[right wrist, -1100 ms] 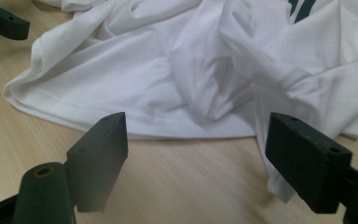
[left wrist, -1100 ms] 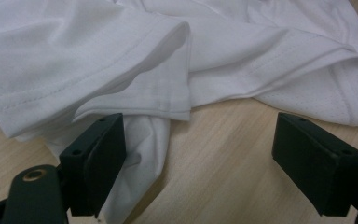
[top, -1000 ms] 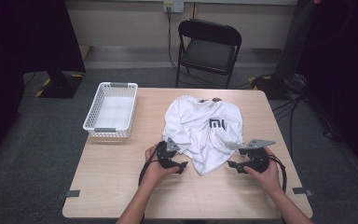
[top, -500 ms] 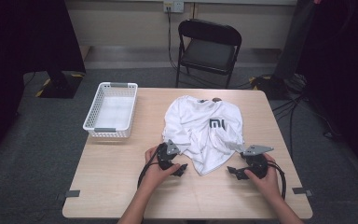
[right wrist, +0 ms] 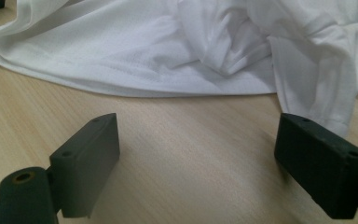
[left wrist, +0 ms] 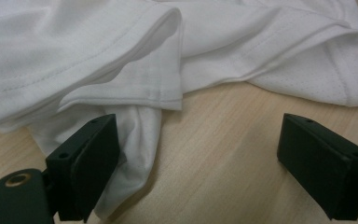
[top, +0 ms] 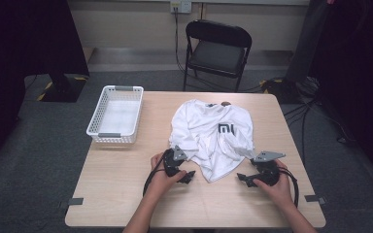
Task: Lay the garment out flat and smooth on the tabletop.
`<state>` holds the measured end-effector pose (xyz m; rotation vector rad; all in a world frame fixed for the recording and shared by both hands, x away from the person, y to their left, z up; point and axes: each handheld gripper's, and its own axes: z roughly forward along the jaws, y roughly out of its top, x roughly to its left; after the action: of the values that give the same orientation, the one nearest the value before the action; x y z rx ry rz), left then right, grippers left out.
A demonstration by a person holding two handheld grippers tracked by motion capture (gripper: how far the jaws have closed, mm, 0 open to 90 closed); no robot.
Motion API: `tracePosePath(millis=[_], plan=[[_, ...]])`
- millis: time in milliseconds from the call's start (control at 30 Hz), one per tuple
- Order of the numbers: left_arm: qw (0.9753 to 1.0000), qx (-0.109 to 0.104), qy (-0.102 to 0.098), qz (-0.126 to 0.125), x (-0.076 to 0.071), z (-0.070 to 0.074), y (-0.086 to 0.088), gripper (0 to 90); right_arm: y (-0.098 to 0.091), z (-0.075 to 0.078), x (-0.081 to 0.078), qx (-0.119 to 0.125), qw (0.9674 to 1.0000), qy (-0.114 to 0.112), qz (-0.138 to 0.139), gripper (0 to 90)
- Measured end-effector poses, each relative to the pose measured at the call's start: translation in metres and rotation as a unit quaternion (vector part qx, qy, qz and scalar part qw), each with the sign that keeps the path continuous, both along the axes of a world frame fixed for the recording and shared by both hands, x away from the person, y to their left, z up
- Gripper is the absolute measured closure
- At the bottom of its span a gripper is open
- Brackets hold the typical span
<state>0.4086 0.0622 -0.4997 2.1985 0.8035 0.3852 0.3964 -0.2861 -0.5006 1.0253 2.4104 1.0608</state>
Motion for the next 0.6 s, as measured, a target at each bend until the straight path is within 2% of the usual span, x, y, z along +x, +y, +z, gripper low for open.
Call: tracePosePath(millis=[133,167,233,300,333,367,467,500,600], plan=[[1.0000,-0.001,0.001,-0.003,0.001,0.000,0.001,12.5,-0.006,0.003,0.000,0.006,1.0000,0.003,-0.001,25.1],[1.0000,-0.001,0.001,-0.003,0.001,0.000,0.001,12.4,-0.011,0.006,0.001,0.010,0.9999,0.001,-0.010,29.5],[1.0000,-0.002,0.001,-0.004,0.001,0.000,0.001,12.4,-0.014,0.007,0.001,0.014,0.9998,-0.002,-0.016,32.8],[1.0000,-0.002,0.001,-0.004,0.001,0.000,0.001,12.4,-0.024,0.013,0.001,0.030,0.9986,-0.015,-0.041,38.7],[1.0000,-0.002,0.001,-0.005,0.001,0.000,0.001,12.4,-0.024,0.013,0.001,0.030,0.9986,-0.015,-0.041,38.7],[1.0000,-0.002,0.001,-0.005,0.001,0.000,0.001,12.4,-0.030,0.015,0.002,0.033,0.9972,-0.021,-0.063,40.6],[1.0000,-0.002,0.001,-0.005,0.001,0.000,0.001,12.3,-0.034,0.016,0.004,0.042,0.9962,-0.024,-0.073,43.0],[1.0000,-0.002,0.001,-0.006,0.001,0.000,0.001,12.3,-0.038,0.017,0.007,0.044,0.9953,-0.020,-0.084,44.5],[1.0000,-0.001,0.001,-0.006,0.001,0.000,0.001,12.3,-0.042,0.017,0.010,0.056,0.9945,-0.018,-0.086,47.8]])
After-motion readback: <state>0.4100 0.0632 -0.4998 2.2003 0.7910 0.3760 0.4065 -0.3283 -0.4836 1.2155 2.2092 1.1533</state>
